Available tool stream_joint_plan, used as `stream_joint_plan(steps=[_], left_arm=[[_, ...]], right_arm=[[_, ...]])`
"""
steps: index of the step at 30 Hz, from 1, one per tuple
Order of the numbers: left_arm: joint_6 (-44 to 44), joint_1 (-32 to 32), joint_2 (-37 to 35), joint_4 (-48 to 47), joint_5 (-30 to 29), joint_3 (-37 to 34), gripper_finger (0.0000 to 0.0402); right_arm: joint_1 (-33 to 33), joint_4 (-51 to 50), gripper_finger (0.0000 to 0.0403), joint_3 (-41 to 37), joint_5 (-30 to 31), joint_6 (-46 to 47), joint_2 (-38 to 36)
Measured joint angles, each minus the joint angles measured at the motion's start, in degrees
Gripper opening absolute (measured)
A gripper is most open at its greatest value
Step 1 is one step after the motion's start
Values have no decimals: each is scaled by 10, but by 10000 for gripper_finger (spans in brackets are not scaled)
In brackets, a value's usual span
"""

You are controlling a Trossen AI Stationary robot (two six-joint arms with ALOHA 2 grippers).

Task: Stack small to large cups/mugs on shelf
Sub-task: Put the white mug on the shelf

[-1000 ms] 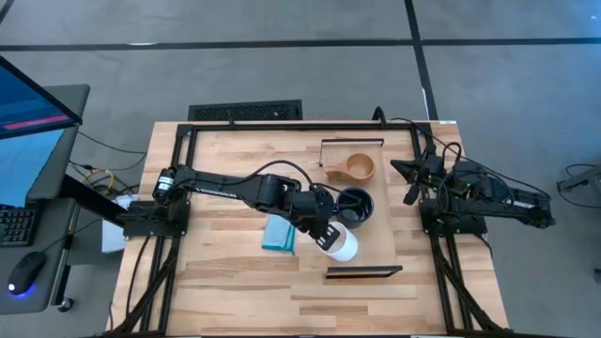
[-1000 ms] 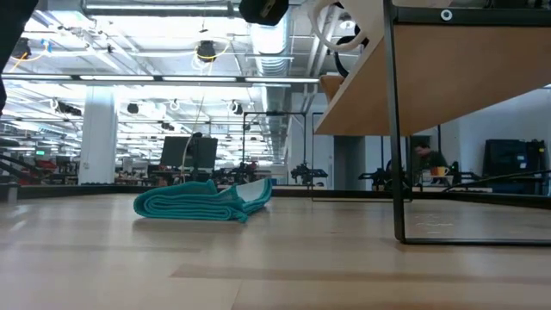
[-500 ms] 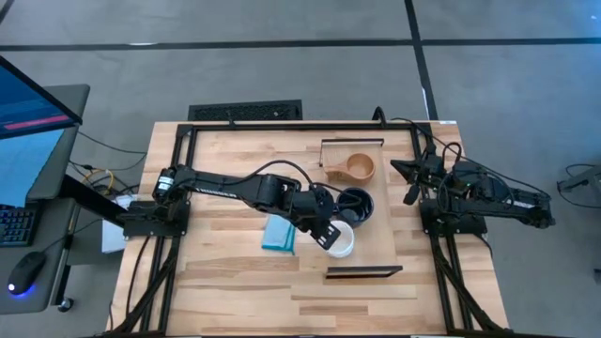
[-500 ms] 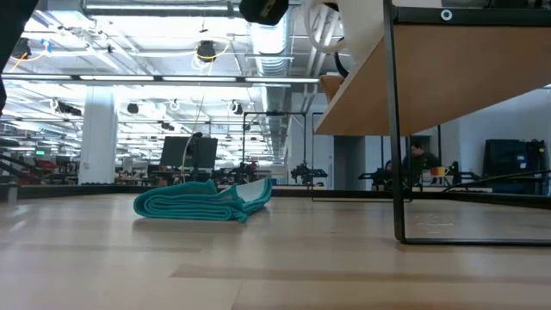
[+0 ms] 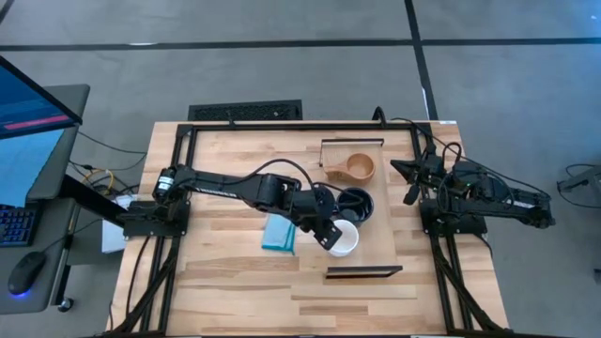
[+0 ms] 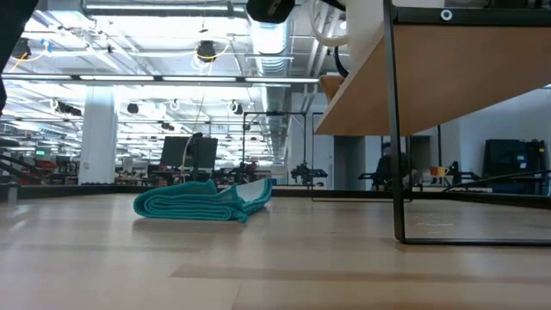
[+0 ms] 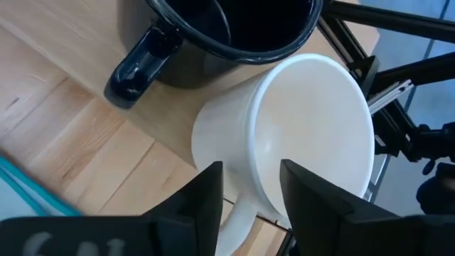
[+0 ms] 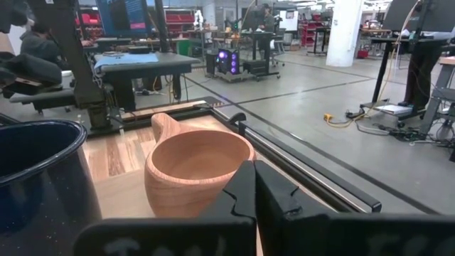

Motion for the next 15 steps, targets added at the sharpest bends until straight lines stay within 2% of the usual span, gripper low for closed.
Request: stream_joint_plan(steps=[15], left_arm=[[15, 1, 0, 20, 3, 0, 131]], right_arm=[[0, -1, 15, 0, 0, 0, 0]])
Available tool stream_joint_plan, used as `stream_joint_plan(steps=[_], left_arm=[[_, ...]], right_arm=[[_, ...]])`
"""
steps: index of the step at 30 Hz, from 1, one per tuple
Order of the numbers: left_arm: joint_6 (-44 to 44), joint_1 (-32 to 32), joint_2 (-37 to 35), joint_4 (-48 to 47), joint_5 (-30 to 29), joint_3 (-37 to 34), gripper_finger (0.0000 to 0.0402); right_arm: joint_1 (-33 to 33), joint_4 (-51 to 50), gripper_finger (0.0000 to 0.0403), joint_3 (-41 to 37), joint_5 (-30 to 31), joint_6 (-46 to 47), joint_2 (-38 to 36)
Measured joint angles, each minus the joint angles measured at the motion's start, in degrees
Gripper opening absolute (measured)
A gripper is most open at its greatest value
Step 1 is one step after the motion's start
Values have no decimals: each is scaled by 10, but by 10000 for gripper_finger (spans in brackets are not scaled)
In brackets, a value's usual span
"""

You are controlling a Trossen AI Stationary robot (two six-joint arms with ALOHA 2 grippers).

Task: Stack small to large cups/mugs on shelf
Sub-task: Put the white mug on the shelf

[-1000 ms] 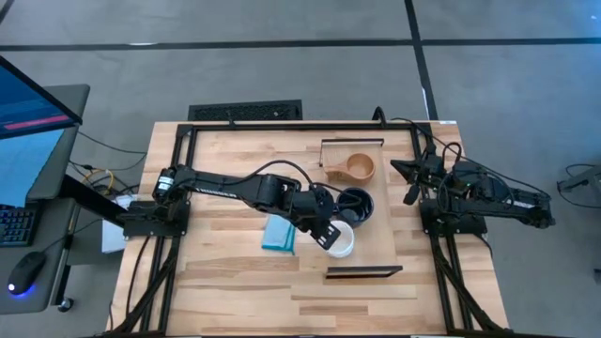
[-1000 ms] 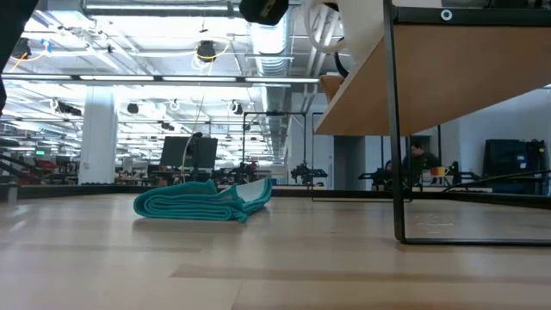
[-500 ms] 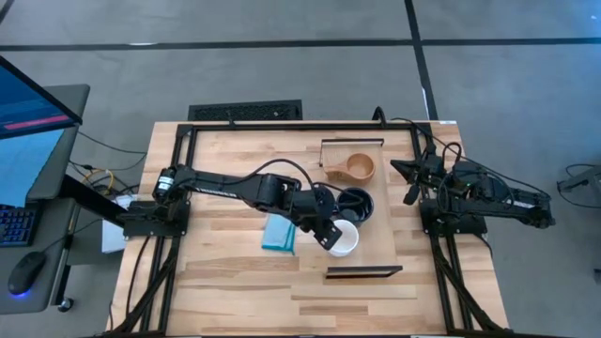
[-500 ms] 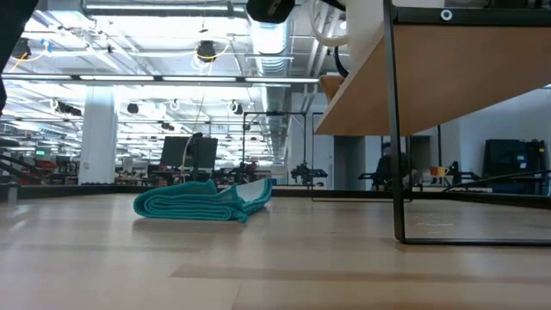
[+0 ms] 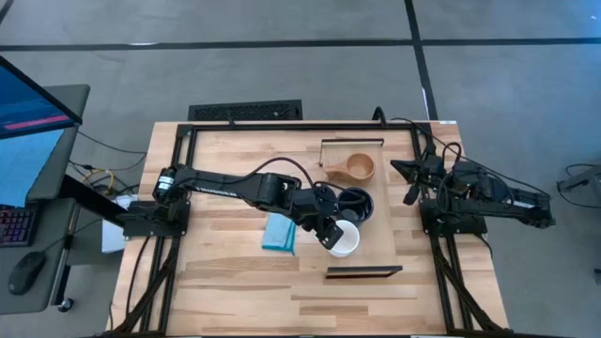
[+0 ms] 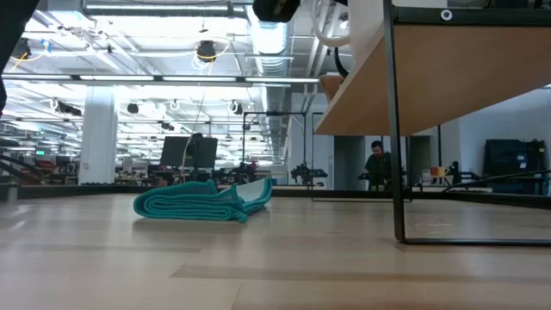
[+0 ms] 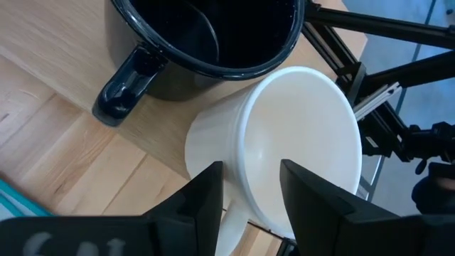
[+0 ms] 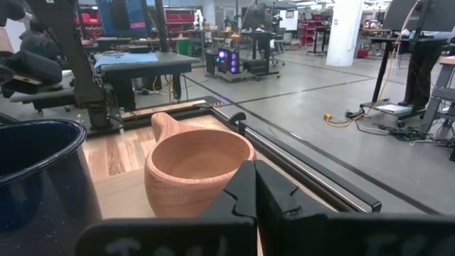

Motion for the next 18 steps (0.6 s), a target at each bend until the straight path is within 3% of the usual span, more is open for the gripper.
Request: stream_joint_plan(steps=[18], left_arm=[[39, 8, -5, -14, 1, 0, 131]], right_arm=[[0, -2, 17, 0, 0, 5, 0]])
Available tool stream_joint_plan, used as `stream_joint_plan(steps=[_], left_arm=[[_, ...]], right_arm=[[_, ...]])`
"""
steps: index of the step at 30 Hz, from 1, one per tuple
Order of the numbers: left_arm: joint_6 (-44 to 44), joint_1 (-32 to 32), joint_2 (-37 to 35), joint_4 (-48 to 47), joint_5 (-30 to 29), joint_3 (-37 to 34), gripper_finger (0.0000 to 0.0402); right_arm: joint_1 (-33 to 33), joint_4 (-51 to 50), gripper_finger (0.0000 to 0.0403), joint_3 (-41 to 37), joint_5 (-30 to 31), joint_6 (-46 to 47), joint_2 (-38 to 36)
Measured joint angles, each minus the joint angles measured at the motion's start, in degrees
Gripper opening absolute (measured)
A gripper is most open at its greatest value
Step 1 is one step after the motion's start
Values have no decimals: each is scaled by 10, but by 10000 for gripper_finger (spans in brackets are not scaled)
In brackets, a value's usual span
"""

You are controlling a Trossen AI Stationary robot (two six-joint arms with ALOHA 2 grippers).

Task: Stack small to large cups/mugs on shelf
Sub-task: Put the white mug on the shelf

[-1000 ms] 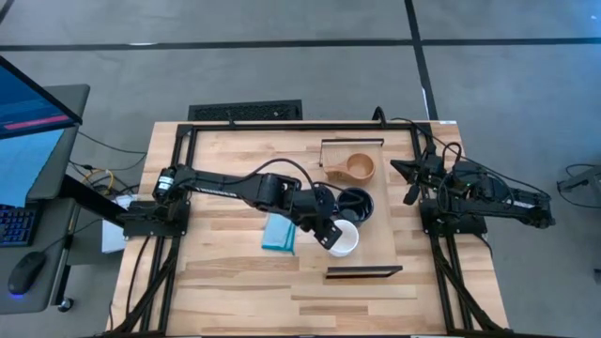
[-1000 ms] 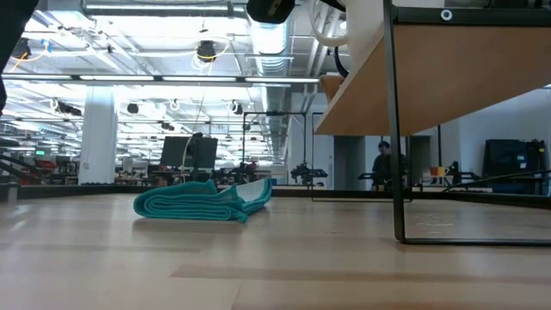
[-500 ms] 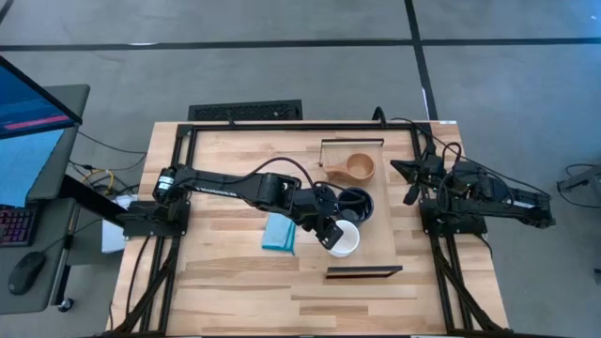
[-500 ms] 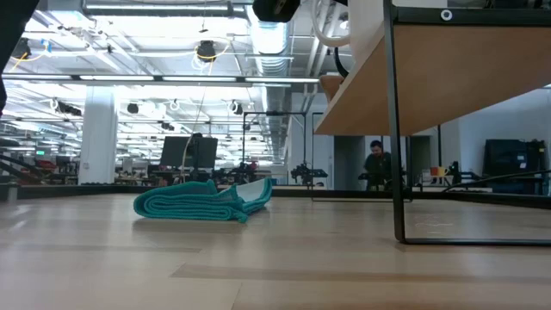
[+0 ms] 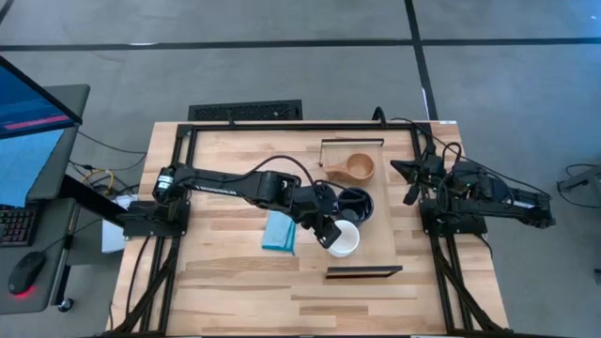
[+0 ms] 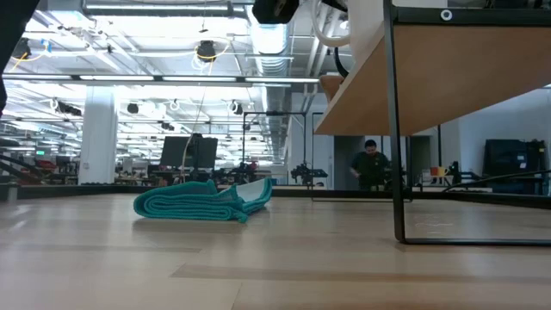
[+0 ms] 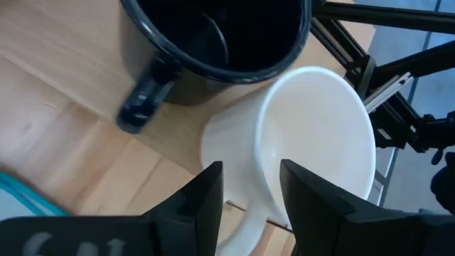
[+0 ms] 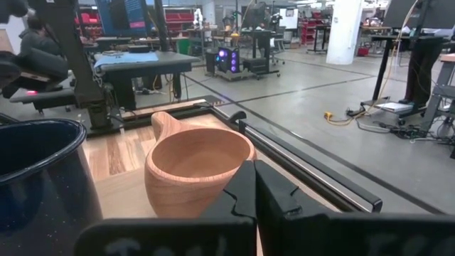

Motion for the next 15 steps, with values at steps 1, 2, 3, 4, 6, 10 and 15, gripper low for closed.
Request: stream_joint_plan(steps=[1, 2, 3, 4, 6, 10, 15], left_arm=[[5, 2, -2, -2, -1, 0, 131], [9, 3, -4, 0, -4, 0, 131], [14, 4, -9, -2, -6, 0, 131], [18, 5, -14, -4, -11, 0, 131], [24, 5, -27, -3, -29, 0, 131], [46, 2, -60, -3, -56, 0, 131], [113, -22, -94, -32, -113, 0, 131]], right_arm=[[0, 0, 17, 0, 0, 0, 0], [0, 0, 18, 0, 0, 0, 0], [0, 0, 18, 0, 0, 0, 0], [0, 0, 17, 0, 0, 0, 0], [0, 0, 15, 0, 0, 0, 0], [0, 0, 15, 0, 0, 0, 0], [0, 0, 16, 0, 0, 0, 0]])
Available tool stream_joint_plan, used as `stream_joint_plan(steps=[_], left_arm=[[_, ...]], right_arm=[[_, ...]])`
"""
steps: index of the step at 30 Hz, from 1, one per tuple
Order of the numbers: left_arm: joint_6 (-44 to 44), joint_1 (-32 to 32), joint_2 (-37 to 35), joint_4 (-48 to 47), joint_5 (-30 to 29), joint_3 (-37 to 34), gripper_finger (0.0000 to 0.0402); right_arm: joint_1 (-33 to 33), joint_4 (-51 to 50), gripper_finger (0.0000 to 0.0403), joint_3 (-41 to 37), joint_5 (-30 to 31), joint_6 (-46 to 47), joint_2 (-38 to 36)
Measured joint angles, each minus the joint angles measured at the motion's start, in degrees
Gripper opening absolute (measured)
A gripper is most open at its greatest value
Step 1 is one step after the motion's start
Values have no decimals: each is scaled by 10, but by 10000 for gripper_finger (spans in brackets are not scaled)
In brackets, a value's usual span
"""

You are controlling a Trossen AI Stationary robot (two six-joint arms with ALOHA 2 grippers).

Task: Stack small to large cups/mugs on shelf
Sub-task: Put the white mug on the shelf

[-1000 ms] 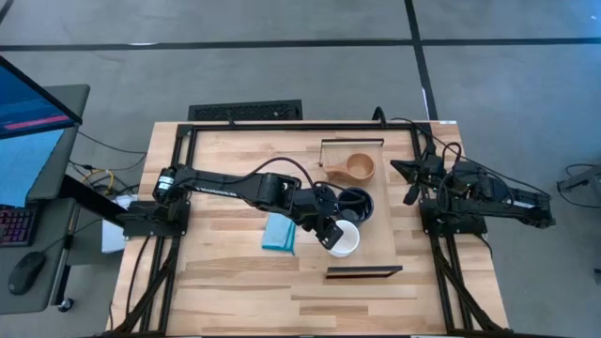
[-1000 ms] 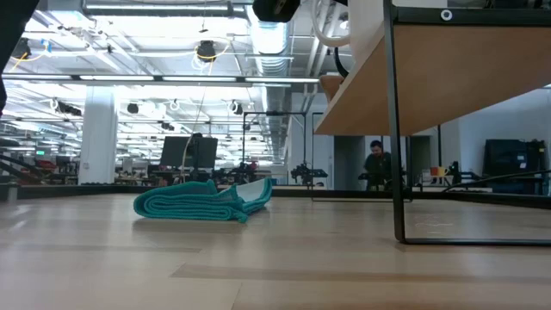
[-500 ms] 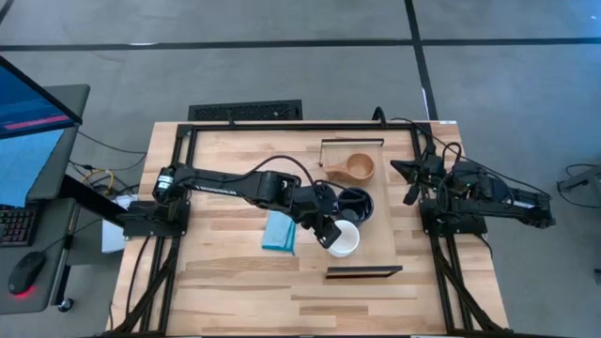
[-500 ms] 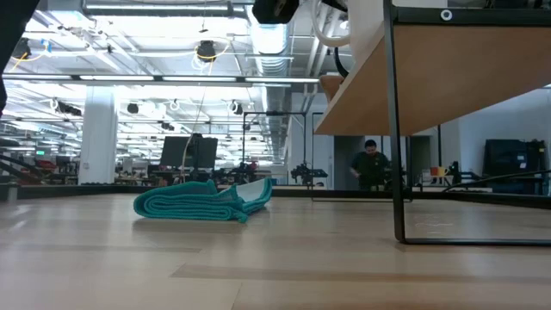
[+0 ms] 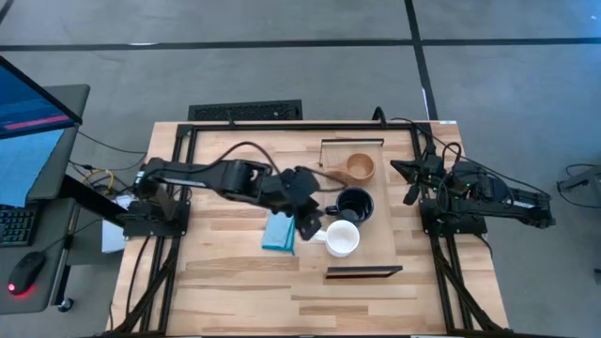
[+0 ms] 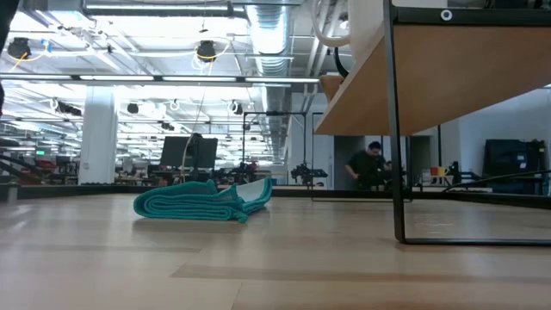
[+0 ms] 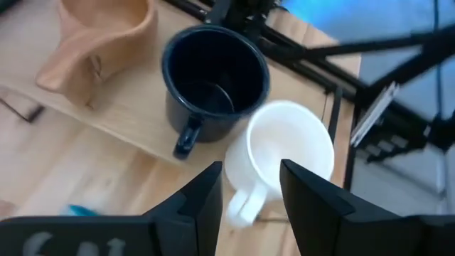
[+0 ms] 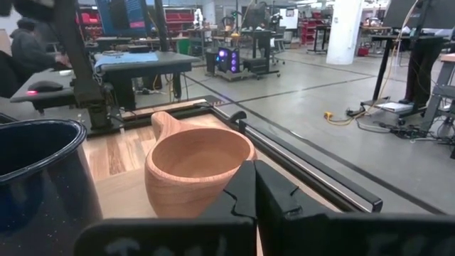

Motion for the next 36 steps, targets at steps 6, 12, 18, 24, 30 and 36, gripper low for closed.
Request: stream_joint_plan(steps=[6, 12, 18, 24, 30, 36], left_arm=[[114, -32, -5, -19, -28, 0, 131], [220, -45, -5, -22, -103, -9, 131], [245, -43, -5, -75, -210, -10, 131], [204, -73, -35, -106, -330, -38, 131], [152, -102, -120, -73, -415, -163, 131], [199, -105, -271, 123, -418, -403, 131]], right_arm=[[0, 0, 15, 0, 0, 0, 0], [0, 0, 19, 0, 0, 27, 0], [0, 0, 14, 0, 0, 36, 0], [0, 0, 17, 0, 0, 34, 0], [0, 1, 15, 0, 0, 7, 0], [0, 7, 20, 0, 0, 0, 0]])
